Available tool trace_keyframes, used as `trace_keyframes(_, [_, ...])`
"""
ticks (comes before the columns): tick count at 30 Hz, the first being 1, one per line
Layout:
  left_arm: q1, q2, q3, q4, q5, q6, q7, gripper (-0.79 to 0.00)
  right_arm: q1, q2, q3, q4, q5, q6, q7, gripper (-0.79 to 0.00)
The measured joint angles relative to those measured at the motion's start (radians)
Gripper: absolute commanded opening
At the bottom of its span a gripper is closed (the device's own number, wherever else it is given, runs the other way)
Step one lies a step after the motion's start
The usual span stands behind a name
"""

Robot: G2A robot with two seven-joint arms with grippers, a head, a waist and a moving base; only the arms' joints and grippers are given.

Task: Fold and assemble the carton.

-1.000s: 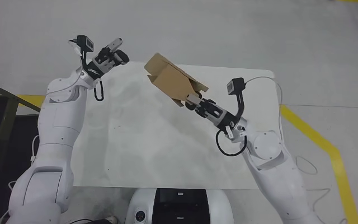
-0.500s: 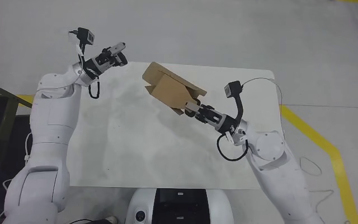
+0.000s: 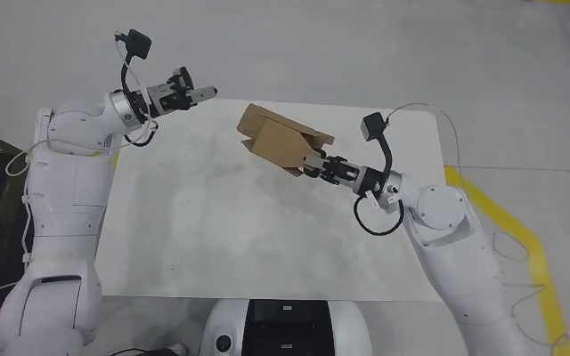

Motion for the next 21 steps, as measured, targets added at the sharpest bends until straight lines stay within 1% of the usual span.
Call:
trace_keyframes(17, [0.002, 0.000, 0.000, -0.004, 0.003, 0.000, 0.003, 0.000, 0.006, 0.001, 0.002, 0.005, 0.003, 0.000, -0.001, -0.785])
trace_keyframes(21, [0.015, 0.005, -0.004, -0.045, 0.087, -0.055, 0.065, 0.000, -0.002, 0.000, 0.006, 0.004, 0.025, 0.021, -0.021, -0.785])
